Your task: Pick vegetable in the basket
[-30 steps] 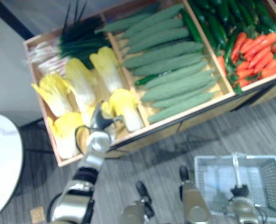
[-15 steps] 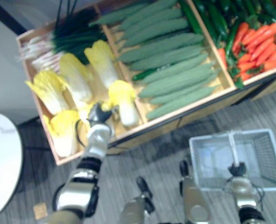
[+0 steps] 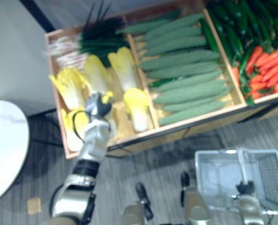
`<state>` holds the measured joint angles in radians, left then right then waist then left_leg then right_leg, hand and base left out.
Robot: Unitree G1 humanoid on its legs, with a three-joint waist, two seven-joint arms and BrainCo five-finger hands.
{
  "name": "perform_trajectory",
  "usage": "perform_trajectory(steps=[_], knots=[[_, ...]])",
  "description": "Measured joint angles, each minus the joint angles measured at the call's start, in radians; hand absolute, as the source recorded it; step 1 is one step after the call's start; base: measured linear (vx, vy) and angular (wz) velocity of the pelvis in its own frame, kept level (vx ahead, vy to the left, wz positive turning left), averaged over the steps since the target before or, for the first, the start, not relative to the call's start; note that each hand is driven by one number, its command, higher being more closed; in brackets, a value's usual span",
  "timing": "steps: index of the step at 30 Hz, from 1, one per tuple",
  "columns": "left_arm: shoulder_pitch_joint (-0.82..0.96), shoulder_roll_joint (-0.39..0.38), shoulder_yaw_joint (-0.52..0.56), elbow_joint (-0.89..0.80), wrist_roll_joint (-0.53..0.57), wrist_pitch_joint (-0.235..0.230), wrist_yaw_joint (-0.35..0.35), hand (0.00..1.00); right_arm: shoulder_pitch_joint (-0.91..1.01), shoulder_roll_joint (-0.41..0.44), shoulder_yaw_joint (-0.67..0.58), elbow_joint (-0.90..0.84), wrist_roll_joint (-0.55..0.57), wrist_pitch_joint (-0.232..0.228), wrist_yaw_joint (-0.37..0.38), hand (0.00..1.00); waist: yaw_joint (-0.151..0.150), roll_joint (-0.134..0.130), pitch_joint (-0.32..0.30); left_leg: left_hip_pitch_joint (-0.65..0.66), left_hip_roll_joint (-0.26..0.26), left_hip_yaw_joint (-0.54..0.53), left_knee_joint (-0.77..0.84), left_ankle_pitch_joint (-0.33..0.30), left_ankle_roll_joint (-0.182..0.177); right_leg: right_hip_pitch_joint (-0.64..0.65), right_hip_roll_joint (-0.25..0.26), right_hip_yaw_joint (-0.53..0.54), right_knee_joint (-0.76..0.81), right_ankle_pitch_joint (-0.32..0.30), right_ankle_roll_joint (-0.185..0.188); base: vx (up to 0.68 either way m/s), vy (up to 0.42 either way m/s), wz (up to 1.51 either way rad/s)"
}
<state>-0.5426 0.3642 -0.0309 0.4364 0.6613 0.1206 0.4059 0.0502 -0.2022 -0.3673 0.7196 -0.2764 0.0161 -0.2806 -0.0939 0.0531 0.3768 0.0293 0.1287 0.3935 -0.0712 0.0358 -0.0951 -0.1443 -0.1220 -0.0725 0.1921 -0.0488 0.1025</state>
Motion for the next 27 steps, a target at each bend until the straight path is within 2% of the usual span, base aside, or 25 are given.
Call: perform_trajectory(steps=[1,2,6,8,11,13,16,18,19,20,21,22,23,24,25,26,27], knots=[[0.000,0.002,0.004,-0.014,0.020,0.000,0.006,1.00,0.012,0.006,-0.021,0.002,0.001,0.001,0.001,1.00,0.014,0.000,-0.005,0.016,-0.002,-0.002,-0.010,0.004,0.000,0.015,0.000,-0.003,-0.001,-0.002,0.001,0.01,0.005,0.11],[0.007,0.002,0.004,-0.033,0.021,0.001,0.008,1.00,0.026,0.006,-0.026,0.007,0.001,0.004,0.002,1.00,0.016,-0.001,-0.017,0.030,-0.003,-0.005,-0.020,0.006,0.000,0.028,-0.001,-0.006,-0.002,-0.005,0.001,0.01,0.006,0.11],[0.068,0.003,-0.002,-0.162,0.031,-0.001,0.022,1.00,0.060,0.025,-0.057,0.019,0.001,0.005,0.003,1.00,0.016,-0.017,-0.086,0.041,-0.004,-0.025,-0.029,0.006,-0.001,0.052,-0.003,-0.025,-0.010,-0.011,0.002,0.03,0.004,0.14],[0.084,0.003,-0.008,-0.201,0.045,-0.001,0.025,1.00,0.062,0.024,-0.061,0.026,0.001,0.005,0.003,1.00,0.015,-0.022,-0.097,0.049,-0.004,-0.025,-0.029,0.006,-0.001,0.062,-0.003,-0.025,-0.016,-0.011,0.002,0.02,0.000,0.00],[0.107,0.003,-0.066,-0.297,0.066,-0.006,0.053,1.00,0.074,0.024,-0.065,0.025,0.001,0.004,0.003,1.00,0.014,-0.031,-0.130,0.050,-0.004,-0.024,-0.030,0.005,-0.002,0.063,-0.004,-0.023,-0.017,-0.010,0.002,0.00,0.000,0.00],[0.112,-0.001,-0.131,-0.343,0.068,-0.035,0.061,1.00,0.083,0.025,-0.067,0.005,0.001,0.005,0.003,1.00,0.013,-0.035,-0.142,0.056,-0.004,-0.016,-0.031,0.005,-0.003,0.063,-0.001,-0.013,-0.017,-0.010,0.001,0.00,-0.001,-0.17],[0.171,-0.035,-0.176,-0.416,0.067,-0.080,0.064,1.00,0.076,0.025,-0.055,-0.065,0.000,0.005,0.001,1.00,0.012,-0.036,-0.145,0.098,0.008,0.068,-0.024,-0.007,-0.014,0.042,0.011,0.022,-0.017,-0.001,-0.004,0.01,-0.006,-0.69],[0.228,-0.073,-0.192,-0.443,0.050,-0.117,0.061,1.00,0.060,0.021,-0.049,-0.118,-0.006,0.005,-0.010,1.00,0.004,-0.034,-0.155,0.099,0.009,0.149,-0.023,-0.008,-0.013,0.007,-0.070,-0.214,0.021,-0.030,-0.117,0.02,0.056,-1.11],[0.271,-0.086,-0.194,-0.447,0.043,-0.140,0.057,1.00,0.041,0.007,-0.012,-0.147,-0.034,0.005,-0.026,1.00,-0.001,-0.036,-0.155,0.104,0.026,0.222,-0.010,-0.014,-0.007,0.007,-0.149,-0.449,0.076,-0.046,-0.226,0.05,0.100,-1.66],[0.340,-0.087,-0.184,-0.457,0.007,-0.161,0.053,1.00,0.014,-0.001,0.051,-0.171,-0.040,0.005,-0.030,1.00,0.004,-0.056,-0.163,0.129,0.047,0.315,0.004,-0.027,-0.010,0.008,-0.223,-0.640,0.145,-0.045,-0.250,0.08,0.051,-1.97],[0.378,-0.088,-0.177,-0.461,-0.006,-0.168,0.047,1.00,0.000,0.001,0.079,-0.183,-0.041,0.005,-0.030,1.00,0.011,-0.070,-0.167,0.148,0.054,0.366,0.016,-0.040,-0.026,0.007,-0.243,-0.689,0.175,-0.031,-0.232,0.10,-0.079,-2.68],[0.460,-0.098,-0.171,-0.458,-0.050,-0.171,0.022,1.00,-0.026,0.012,0.134,-0.225,-0.040,0.002,-0.029,1.00,0.020,-0.082,-0.166,0.192,0.080,0.478,0.073,-0.076,-0.058,-0.012,-0.218,-0.716,0.199,-0.020,-0.205,0.10,-0.127,-2.09],[0.476,-0.104,-0.174,-0.454,-0.062,-0.173,0.013,1.00,-0.030,0.017,0.142,-0.244,-0.040,0.001,-0.029,1.00,0.018,-0.082,-0.166,0.201,0.089,0.498,0.086,-0.084,-0.055,-0.014,-0.205,-0.699,0.194,-0.025,-0.195,0.09,-0.198,-2.32],[0.503,-0.134,-0.190,-0.415,-0.085,-0.198,-0.023,1.00,-0.017,0.035,0.157,-0.326,-0.040,-0.011,-0.029,1.00,0.014,-0.073,-0.166,0.227,0.117,0.553,0.142,-0.120,-0.064,-0.025,-0.162,-0.628,0.184,-0.047,-0.140,0.07,-0.180,-1.35],[0.511,-0.152,-0.201,-0.397,-0.100,-0.206,-0.034,1.00,-0.015,0.038,0.169,-0.351,-0.040,-0.013,-0.029,1.00,0.012,-0.067,-0.169,0.240,0.137,0.573,0.175,-0.133,-0.067,-0.035,-0.142,-0.598,0.187,-0.056,-0.138,0.12,-0.222,-1.73],[0.511,-0.179,-0.234,-0.341,-0.114,-0.223,-0.058,1.00,-0.005,0.053,0.196,-0.391,-0.040,-0.018,-0.028,1.00,0.012,-0.071,-0.170,0.241,0.193,0.586,0.302,-0.152,-0.053,-0.051,-0.112,-0.537,0.190,-0.086,-0.135,0.15,-0.199,-1.38],[0.514,-0.193,-0.262,-0.299,-0.130,-0.234,-0.072,1.00,0.005,0.063,0.219,-0.413,-0.039,-0.023,-0.027,1.00,0.012,-0.072,-0.170,0.225,0.247,0.574,0.424,-0.160,-0.016,-0.051,-0.089,-0.502,0.188,-0.099,-0.145,0.17,-0.233,-1.71]])
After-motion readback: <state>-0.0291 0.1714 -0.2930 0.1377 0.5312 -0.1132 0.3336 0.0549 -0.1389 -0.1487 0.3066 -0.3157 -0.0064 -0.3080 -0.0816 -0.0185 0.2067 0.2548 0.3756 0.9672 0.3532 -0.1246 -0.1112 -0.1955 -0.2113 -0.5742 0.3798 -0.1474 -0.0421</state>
